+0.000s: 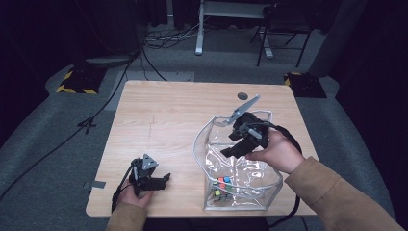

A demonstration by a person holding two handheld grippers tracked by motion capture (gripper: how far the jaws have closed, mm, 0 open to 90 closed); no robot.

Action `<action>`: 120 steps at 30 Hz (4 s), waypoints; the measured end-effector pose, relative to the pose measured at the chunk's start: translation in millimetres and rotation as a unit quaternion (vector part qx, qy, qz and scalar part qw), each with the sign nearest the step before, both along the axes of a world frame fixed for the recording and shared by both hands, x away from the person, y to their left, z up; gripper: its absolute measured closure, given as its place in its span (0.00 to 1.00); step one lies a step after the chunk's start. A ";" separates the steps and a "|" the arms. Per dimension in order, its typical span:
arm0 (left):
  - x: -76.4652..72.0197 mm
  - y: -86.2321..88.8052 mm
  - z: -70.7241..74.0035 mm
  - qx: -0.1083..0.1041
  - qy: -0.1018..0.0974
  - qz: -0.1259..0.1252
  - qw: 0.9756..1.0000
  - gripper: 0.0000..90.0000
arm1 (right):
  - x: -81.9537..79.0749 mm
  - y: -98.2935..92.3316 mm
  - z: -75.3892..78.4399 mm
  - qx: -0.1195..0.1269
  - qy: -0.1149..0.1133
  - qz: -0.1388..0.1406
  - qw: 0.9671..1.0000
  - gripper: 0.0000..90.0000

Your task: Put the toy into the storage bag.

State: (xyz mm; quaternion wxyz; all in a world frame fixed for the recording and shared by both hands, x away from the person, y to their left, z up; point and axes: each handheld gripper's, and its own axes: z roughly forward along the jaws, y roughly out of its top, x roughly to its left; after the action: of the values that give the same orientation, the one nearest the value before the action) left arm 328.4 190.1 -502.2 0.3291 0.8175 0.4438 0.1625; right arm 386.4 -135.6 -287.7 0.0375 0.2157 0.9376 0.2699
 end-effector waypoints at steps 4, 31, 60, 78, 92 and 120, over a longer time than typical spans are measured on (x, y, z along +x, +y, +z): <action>-0.1 4.7 -0.5 -0.002 -0.002 -0.009 1.000 0.18 | 3.3 -19.3 9.7 0.016 -0.019 -0.030 0.999 0.39; -2.3 24.1 -0.5 0.000 -0.001 -0.017 1.000 0.18 | 16.2 -162.4 39.8 0.085 -0.062 -0.208 0.972 0.38; -2.7 28.3 -0.6 0.000 0.001 -0.014 1.000 0.17 | 26.2 -218.8 -41.8 0.003 -0.029 -0.287 0.957 0.38; -2.4 27.3 -0.5 0.000 -0.002 -0.006 1.000 0.17 | 2.0 -237.5 -105.5 0.079 -0.092 -0.320 0.940 0.41; -2.4 27.2 -0.5 -0.001 0.000 -0.006 1.000 0.17 | -16.0 -234.3 -158.4 0.087 -0.123 -0.304 0.941 0.41; -2.3 27.0 -0.5 -0.001 0.000 -0.006 1.000 0.17 | -24.1 -224.0 -216.7 0.077 -0.105 -0.302 0.944 0.03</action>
State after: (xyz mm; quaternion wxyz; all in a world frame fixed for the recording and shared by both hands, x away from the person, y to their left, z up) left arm 326.1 217.1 -502.7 0.3310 0.8199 0.4390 0.1596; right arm 362.3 -359.5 -504.4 0.1985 0.4617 0.7957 0.3380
